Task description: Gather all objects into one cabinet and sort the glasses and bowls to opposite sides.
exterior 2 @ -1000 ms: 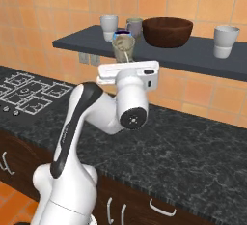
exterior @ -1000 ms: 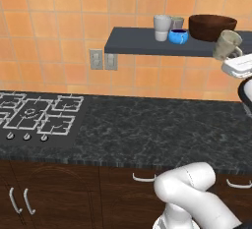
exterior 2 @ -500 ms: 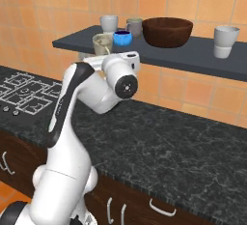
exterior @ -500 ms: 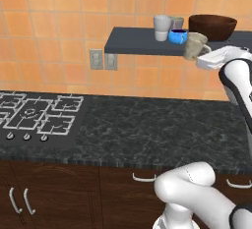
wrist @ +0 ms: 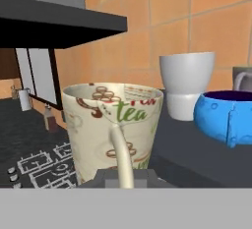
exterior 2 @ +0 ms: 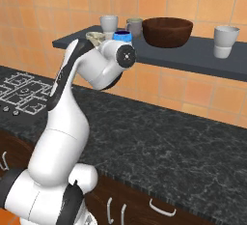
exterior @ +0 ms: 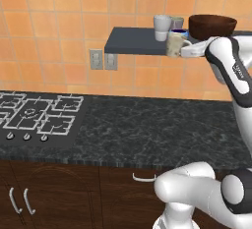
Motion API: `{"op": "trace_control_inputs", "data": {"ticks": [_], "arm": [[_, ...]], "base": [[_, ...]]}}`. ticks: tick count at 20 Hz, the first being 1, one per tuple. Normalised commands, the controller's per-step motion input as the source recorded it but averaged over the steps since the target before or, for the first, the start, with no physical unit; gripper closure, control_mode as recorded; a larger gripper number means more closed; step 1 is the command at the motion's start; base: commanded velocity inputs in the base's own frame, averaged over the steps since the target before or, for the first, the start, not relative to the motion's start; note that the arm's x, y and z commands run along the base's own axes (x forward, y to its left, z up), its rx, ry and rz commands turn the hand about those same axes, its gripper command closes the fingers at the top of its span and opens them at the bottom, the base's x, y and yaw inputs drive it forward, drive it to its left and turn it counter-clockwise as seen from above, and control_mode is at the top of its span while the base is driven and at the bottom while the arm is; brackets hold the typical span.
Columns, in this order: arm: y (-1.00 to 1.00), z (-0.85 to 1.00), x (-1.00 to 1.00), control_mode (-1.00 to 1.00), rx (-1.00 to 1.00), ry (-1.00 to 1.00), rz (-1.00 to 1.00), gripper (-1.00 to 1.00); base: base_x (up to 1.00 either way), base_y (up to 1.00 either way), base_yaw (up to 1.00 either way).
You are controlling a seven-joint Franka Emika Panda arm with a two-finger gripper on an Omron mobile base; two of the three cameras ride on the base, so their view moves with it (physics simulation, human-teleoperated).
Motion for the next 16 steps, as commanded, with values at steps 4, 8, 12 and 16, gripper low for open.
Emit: {"op": "trace_control_inputs", "data": {"ticks": [4, 8, 12, 16], "arm": [[0.0, 0.23, 0.24, -1.0, 0.0, 0.02, 0.02, 1.0], [0.0, 0.24, 0.16, -1.0, 0.0, 0.0, 0.0, 1.0], [0.0, 0.04, 0.08, -1.0, 0.0, 0.0, 0.0, 1.0], [0.0, 0.0, 0.09, -1.0, 0.0, -0.03, 0.0, 1.0]], "base": [[0.0, 0.0, 0.0], [0.0, 0.0, 0.0], [0.0, 0.0, 0.0], [0.0, 0.0, 0.0]]}}
